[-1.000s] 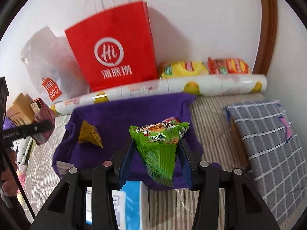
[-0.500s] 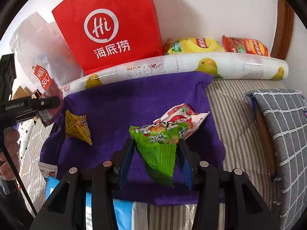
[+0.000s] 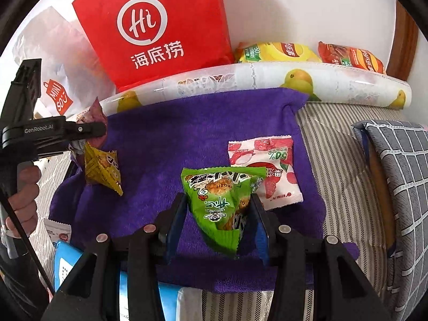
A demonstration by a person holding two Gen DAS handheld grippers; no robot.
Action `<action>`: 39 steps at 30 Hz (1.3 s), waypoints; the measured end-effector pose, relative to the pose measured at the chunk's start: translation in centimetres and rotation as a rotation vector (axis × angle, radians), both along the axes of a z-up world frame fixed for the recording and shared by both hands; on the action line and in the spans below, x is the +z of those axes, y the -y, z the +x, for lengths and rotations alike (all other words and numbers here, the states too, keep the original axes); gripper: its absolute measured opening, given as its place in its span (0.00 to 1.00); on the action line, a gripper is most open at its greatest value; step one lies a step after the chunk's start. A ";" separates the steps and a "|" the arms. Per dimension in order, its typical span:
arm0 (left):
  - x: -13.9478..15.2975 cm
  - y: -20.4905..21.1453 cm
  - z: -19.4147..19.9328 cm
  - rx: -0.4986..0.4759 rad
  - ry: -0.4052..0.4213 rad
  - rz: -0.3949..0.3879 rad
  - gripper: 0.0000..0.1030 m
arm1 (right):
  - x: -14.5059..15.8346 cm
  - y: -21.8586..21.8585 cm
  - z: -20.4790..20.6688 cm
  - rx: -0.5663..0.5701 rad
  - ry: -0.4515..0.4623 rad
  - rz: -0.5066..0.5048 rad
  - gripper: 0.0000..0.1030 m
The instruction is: Organize snacks
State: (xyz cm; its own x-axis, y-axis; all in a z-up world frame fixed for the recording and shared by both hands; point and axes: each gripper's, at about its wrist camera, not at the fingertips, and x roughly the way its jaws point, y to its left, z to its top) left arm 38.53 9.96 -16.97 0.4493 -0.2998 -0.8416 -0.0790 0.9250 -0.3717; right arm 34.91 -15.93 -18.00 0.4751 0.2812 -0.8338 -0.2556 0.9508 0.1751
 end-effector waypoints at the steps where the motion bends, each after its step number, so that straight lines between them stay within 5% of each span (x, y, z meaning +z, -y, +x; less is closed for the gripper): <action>1: -0.2 0.0 0.0 0.000 -0.003 -0.001 0.43 | 0.1 0.0 -0.1 0.003 0.001 -0.004 0.45; 7: -0.7 -0.2 0.1 -0.002 -0.010 -0.018 0.44 | 1.7 0.0 -1.0 0.003 0.057 -0.026 0.63; 11: -0.5 0.0 0.1 -0.023 -0.016 -0.019 0.49 | 3.0 0.2 -1.8 -0.007 0.079 -0.039 0.63; 13: -0.1 0.2 0.0 -0.033 -0.013 -0.019 0.66 | 3.6 0.4 -2.4 -0.015 0.091 -0.046 0.63; 26: 4.4 1.3 -4.8 -0.062 0.074 0.040 0.69 | 6.7 2.0 -8.7 -0.081 0.132 -0.077 0.64; 39: 7.7 1.3 -14.2 -0.059 0.105 0.051 0.69 | 5.2 0.7 -17.6 -0.017 -0.045 0.014 0.66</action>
